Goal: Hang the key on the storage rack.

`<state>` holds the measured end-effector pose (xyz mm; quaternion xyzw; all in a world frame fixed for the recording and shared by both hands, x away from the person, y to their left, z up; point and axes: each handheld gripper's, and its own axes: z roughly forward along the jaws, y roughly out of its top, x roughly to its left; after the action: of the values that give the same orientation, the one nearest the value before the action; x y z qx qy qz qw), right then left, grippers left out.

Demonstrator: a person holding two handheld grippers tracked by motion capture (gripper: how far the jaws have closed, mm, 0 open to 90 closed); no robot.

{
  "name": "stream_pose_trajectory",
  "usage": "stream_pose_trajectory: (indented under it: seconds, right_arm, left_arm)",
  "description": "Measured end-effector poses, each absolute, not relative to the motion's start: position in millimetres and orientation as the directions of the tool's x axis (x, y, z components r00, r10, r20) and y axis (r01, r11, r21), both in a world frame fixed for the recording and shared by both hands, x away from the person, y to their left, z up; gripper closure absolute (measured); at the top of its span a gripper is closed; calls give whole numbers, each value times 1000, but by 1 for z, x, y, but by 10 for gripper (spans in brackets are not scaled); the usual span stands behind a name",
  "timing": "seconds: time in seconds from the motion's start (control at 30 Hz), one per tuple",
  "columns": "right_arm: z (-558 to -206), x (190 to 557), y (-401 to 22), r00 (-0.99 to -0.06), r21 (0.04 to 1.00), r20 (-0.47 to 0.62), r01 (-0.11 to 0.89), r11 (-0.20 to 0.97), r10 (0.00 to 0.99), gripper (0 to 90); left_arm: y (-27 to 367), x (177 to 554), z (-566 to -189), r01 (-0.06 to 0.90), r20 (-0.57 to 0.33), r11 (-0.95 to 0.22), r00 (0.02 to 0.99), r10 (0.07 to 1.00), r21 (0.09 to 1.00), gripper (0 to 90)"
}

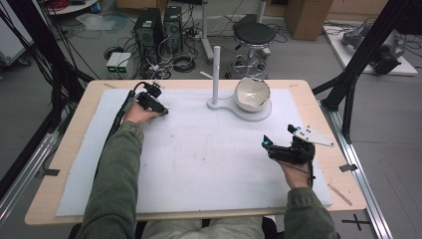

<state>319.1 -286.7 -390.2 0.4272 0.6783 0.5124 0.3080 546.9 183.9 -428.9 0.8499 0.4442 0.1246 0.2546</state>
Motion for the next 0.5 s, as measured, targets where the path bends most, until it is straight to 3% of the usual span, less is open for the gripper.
stream_pose_trajectory:
  seconds: [0.03, 0.27, 0.3, 0.33, 0.37, 0.5]
  right_arm:
    - [-390, 319, -287, -448, 958, 18, 264, 113, 894, 5]
    - [-390, 319, -287, -448, 958, 15, 261, 115, 894, 5]
    - [-390, 320, -287, -448, 958, 15, 263, 116, 894, 5]
    - [-390, 320, -287, -448, 958, 15, 263, 116, 894, 5]
    - [-390, 320, -287, -447, 958, 14, 262, 116, 894, 5]
    - [-390, 320, -287, -452, 958, 17, 264, 115, 892, 5]
  left_arm:
    - [183, 547, -429, 690, -14, -477, 576, 817, 544, 666]
    - [185, 546, -428, 682, -22, -484, 590, 807, 549, 676]
    - [185, 545, -425, 672, -18, -480, 591, 807, 564, 772]
    - [186, 543, -420, 654, -10, -460, 581, 813, 600, 772]
    - [187, 543, -415, 649, -23, -456, 589, 808, 609, 866]
    - [189, 542, -418, 664, -31, -465, 591, 806, 586, 868]
